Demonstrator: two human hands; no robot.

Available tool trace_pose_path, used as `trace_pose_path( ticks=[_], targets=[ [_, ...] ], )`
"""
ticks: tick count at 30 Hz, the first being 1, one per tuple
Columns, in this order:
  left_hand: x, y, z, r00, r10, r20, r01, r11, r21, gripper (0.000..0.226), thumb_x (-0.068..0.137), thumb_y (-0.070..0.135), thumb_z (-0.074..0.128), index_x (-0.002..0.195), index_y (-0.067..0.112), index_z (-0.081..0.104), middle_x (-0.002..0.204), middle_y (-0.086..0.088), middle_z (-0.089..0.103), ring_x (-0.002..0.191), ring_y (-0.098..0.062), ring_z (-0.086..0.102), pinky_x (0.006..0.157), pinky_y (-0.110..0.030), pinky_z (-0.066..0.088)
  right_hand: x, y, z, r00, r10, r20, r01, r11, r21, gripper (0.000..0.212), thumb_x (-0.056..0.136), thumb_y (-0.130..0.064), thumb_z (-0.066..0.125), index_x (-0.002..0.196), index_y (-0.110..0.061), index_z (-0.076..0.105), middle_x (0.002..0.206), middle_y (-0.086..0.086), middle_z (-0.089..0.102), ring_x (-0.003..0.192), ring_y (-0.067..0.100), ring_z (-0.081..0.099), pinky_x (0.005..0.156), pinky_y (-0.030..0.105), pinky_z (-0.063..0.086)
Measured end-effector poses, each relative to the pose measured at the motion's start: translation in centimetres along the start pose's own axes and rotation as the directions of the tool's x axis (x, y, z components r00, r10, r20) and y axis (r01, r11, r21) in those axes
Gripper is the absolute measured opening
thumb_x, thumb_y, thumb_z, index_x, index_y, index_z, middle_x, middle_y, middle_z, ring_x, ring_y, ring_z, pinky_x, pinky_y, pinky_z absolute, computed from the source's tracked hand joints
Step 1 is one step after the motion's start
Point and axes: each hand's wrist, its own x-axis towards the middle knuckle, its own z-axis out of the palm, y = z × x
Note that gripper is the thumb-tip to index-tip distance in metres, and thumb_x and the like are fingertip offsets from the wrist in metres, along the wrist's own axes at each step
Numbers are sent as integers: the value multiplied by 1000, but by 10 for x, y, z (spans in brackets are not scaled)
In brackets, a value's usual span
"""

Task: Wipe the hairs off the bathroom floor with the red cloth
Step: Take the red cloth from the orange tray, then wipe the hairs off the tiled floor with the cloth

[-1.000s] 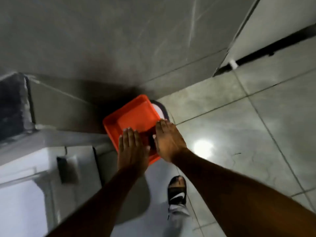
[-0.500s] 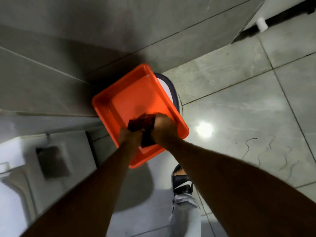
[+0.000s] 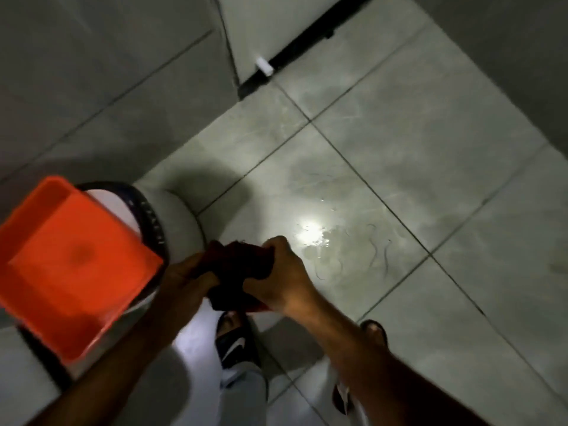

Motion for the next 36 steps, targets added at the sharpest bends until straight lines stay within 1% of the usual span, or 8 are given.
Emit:
trace_pose_path(
  ticks=[3, 10, 19, 22, 25, 29, 33, 36],
  targets=[
    [17, -12, 94, 987, -33, 155, 13, 992, 129, 52, 81, -2, 58, 87, 48, 73, 92, 20, 75, 94, -2, 68, 79, -14, 52, -8, 62, -72, 992, 124, 18, -124, 992, 6, 88, 59, -34, 85, 134, -32, 40, 114, -5, 63, 103, 16, 62, 82, 18, 48],
    [85, -120, 225, 971, -208, 117, 110, 826, 553, 73, 83, 18, 63, 146, 19, 27, 142, -7, 47, 119, -18, 51, 91, -24, 46, 8, 207, -151, 936, 249, -248, -298, 936, -188, 26, 78, -17, 67, 102, -26, 64, 90, -5, 64, 88, 18, 63, 77, 25, 46],
    [154, -224, 171, 980, -2, 200, -200, 71, 977, 101, 82, 44, 62, 147, -7, 3, 157, -30, 8, 146, -43, 9, 121, -47, 13, 89, 346, -168, 738, 438, -513, -389, 898, 207, 27, 82, -12, 70, 106, -18, 59, 94, 3, 65, 97, 30, 65, 77, 26, 45],
    [174, -244, 149, 987, -8, 161, -161, -62, 985, 112, 75, 49, 68, 145, -11, 5, 153, -36, 11, 143, -49, 9, 119, -53, 14, 109, 379, -161, 641, 297, -707, -479, 875, -66, 66, 82, -30, 70, 137, -10, 40, 137, 20, 51, 129, 41, 45, 104, 46, 39],
    [198, -254, 134, 992, -67, 107, -111, -57, 992, 131, 62, 53, 79, 144, -11, 0, 154, -35, 3, 144, -48, 3, 118, -55, 13, 126, 396, -141, 720, 26, -694, -487, 731, -478, 73, 93, -51, 45, 152, -15, 18, 159, 23, 17, 144, 45, 17, 112, 61, 23],
    [226, -264, 136, 977, -203, 68, -72, -16, 997, 146, 50, 50, 86, 144, -8, -10, 154, -33, -11, 145, -44, -8, 120, -50, 5, 130, 411, -77, 738, 23, -675, -453, 758, -470, 65, 97, -43, 33, 153, -13, 20, 158, 24, 22, 142, 45, 25, 111, 60, 26],
    [226, -264, 136, 980, -182, 77, -84, -29, 996, 147, 49, 52, 86, 144, -8, -9, 154, -34, -9, 145, -44, -5, 120, -51, 9, 93, 440, -53, 957, -279, -83, 76, 515, -854, 85, 84, -52, 56, 153, -21, 16, 160, 17, 17, 143, 42, 26, 110, 63, 28],
    [227, -265, 132, 979, -177, 99, -107, -35, 994, 147, 50, 55, 85, 144, -8, -9, 154, -34, -9, 145, -44, -5, 120, -50, 10, 148, 440, -126, 905, -305, -297, -93, 541, -836, 81, 88, -55, 42, 153, -18, 13, 160, 21, 16, 145, 43, 20, 111, 64, 26]
  ],
)
